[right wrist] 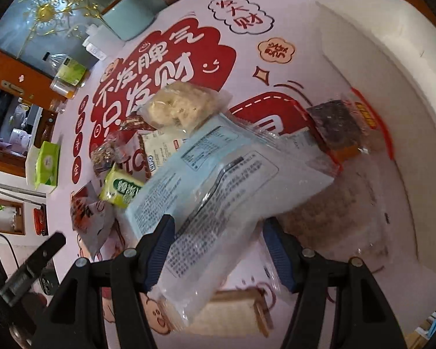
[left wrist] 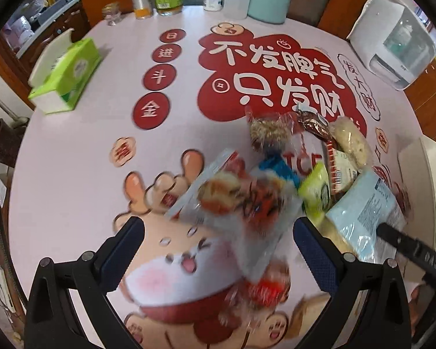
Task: Organize snacks
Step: 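Grasp the blue-white snack bag with the right tool while the left tool grasps a red-wrapped snack, then carry both snacks into the white bin and open both tools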
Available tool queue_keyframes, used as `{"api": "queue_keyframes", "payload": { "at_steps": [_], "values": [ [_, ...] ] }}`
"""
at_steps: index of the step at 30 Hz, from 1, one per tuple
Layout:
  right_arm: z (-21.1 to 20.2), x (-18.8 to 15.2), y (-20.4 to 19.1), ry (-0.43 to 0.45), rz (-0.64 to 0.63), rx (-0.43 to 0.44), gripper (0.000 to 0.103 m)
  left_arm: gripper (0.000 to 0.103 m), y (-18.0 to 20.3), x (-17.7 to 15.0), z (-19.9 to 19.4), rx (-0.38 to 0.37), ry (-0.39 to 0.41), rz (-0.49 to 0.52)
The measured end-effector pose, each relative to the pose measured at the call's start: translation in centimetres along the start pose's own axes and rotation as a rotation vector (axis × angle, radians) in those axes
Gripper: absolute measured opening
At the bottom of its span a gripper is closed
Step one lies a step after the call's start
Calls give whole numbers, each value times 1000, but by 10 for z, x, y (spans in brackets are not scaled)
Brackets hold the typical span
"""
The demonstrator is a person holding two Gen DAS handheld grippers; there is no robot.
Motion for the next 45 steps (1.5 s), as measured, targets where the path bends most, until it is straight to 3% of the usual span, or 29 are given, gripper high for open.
{"api": "queue_keyframes", "payload": {
  "at_steps": [12,13,15,17,20,22,24,33,38,45],
  "values": [
    [20,19,-7,1,33,34,65,102,3,9,59,36,-128,-83],
    [20,19,-8,4,28,31,62,102,4,8,62,33,-132,-88],
    [18,22,-11,29,8,39,45,102,4,6,64,29,-136,-89],
    [14,26,-12,55,-16,30,29,89,7,2,67,-6,-143,-105],
    [10,28,-12,76,-28,53,19,73,12,-3,65,-67,-132,-121],
    [6,28,-13,94,-45,61,14,67,16,-7,61,-73,-113,-111],
    [0,28,-14,118,-65,60,6,62,19,-9,53,-53,-88,-91],
    [-47,12,-20,196,-150,88,5,58,42,-19,-38,-52,86,44],
    [-100,8,-14,281,-178,101,5,59,89,-20,-101,-105,178,146],
    [-195,25,20,463,-186,59,5,59,182,-21,-146,-172,245,273]
  ]
}}
Point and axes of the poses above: each gripper's, at about its wrist camera, not at the fingertips, and z roughly the way its jaws point, y to its right, x to its top, the point moved 10 cm from there along z, roughly the way its jaws point, and after that the axes turned 3 degrees about y, right-handed, at the moved point
